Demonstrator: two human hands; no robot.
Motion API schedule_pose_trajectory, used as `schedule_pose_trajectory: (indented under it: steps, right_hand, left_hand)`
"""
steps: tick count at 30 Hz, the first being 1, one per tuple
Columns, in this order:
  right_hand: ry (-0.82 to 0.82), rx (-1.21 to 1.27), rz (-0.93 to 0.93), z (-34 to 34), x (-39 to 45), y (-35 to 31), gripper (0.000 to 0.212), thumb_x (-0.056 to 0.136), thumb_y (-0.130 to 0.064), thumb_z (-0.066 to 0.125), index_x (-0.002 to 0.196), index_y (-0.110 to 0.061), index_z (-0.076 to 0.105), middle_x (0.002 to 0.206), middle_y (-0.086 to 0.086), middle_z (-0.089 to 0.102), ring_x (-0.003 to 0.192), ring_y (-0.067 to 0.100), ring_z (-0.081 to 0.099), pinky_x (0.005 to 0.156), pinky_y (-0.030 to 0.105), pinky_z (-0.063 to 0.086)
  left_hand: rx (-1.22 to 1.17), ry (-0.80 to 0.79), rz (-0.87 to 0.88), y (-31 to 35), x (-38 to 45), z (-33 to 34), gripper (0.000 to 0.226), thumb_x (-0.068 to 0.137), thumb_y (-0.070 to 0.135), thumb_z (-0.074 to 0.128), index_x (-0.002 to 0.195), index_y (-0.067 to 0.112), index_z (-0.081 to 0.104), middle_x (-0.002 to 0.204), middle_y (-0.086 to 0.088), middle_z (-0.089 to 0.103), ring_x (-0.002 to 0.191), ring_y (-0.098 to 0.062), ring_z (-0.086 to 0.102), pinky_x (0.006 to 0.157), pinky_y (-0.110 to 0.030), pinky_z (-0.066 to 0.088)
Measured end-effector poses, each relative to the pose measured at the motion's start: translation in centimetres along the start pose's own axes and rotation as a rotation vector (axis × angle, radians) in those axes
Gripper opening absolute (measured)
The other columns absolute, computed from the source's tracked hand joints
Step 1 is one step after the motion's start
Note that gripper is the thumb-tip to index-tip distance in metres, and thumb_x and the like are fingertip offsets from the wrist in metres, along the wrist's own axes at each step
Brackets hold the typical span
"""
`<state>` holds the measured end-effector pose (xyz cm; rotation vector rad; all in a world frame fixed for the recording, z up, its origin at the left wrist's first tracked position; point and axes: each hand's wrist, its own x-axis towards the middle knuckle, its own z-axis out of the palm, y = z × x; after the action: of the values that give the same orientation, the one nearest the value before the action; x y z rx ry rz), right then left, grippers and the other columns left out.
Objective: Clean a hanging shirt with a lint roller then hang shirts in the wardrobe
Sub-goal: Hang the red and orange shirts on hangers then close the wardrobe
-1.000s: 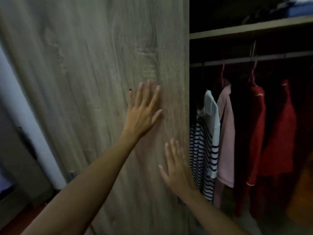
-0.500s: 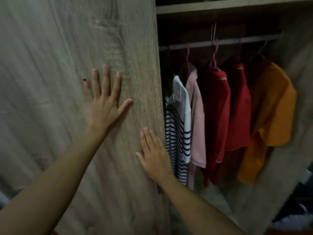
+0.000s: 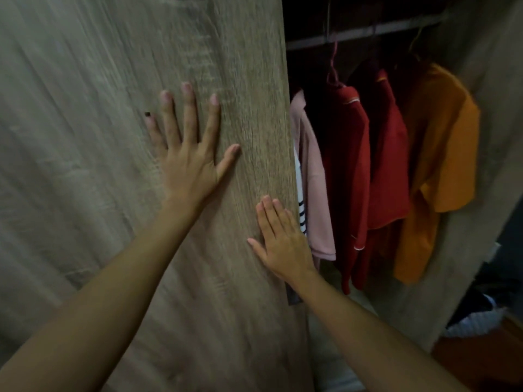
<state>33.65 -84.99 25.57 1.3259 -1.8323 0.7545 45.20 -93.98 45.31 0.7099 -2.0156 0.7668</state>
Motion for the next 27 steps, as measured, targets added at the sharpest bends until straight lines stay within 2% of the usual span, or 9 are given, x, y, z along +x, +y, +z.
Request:
schedule_pose_trajectory:
  steps: [3,7,16,27]
  right_hand:
    - [0.015,-0.064,0.009,-0.4,-0.3,2.6,0.085,0.093,-0.056,0.043,0.153,-0.017,-0.003,0.160,0.001,0.010,0.149,0.014,-0.003,0.119,0.043,0.011]
    - [0.022,-0.102,-0.007,-1.1,-0.9,6.4,0.087,0.092,-0.059,0.041,0.153,-0.017,-0.006,0.161,-0.002,-0.014,0.149,0.015,-0.005,0.121,0.044,0.007]
    - [0.066,-0.129,0.069,-3.5,-2.2,15.8,0.085,0.093,-0.052,0.042,0.153,-0.016,-0.007,0.161,-0.001,-0.014,0.150,0.018,-0.004,0.121,0.046,0.007]
    - [0.069,-0.105,0.207,-7.2,-3.9,27.9,0.083,0.093,-0.044,0.044,0.153,-0.018,-0.008,0.162,-0.003,-0.012,0.150,0.019,-0.001,0.121,0.048,0.006]
  left_hand:
    - [-0.010,0.040,0.040,2.3,0.6,0.4,0.069,0.096,0.061,0.028,0.152,0.023,0.015,0.157,-0.020,0.018,0.142,-0.047,0.015,0.114,-0.056,0.009]
    - [-0.044,0.068,0.050,5.8,1.7,0.7,0.067,0.097,0.059,0.027,0.152,0.024,0.014,0.157,-0.019,0.018,0.142,-0.048,0.016,0.114,-0.055,0.010]
    - [-0.137,0.108,0.109,15.8,4.5,1.3,0.065,0.099,0.054,0.022,0.153,0.020,0.009,0.159,-0.016,0.011,0.146,-0.037,0.010,0.117,-0.048,0.005]
    - [-0.165,0.204,0.174,29.3,8.6,2.6,0.068,0.098,0.055,0.024,0.153,0.019,0.010,0.158,-0.017,0.015,0.145,-0.036,0.012,0.116,-0.047,0.006]
